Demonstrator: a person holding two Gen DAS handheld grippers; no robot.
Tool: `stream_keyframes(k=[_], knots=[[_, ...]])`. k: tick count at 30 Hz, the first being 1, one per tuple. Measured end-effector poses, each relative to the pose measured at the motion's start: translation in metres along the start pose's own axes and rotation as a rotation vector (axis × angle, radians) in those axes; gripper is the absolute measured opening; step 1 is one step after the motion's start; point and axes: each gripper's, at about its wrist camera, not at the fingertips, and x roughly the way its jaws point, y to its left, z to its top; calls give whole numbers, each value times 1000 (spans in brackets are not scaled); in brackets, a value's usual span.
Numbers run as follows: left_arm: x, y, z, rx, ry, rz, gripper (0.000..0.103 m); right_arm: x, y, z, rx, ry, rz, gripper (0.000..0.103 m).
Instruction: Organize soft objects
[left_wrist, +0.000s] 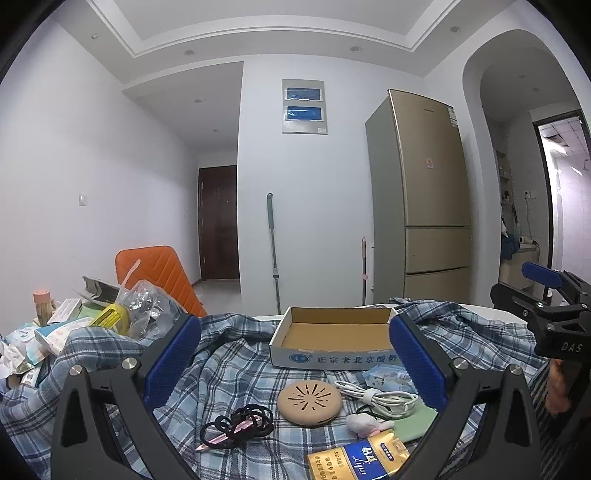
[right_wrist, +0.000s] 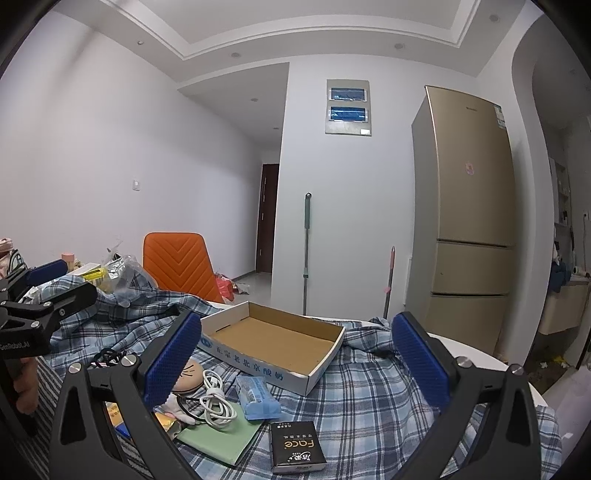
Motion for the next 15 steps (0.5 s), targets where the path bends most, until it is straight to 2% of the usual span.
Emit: stream_keyframes(k=[15], knots=[[-3,-1,2,3,-10,8,103,2,-1,0,7,16,-5,103]])
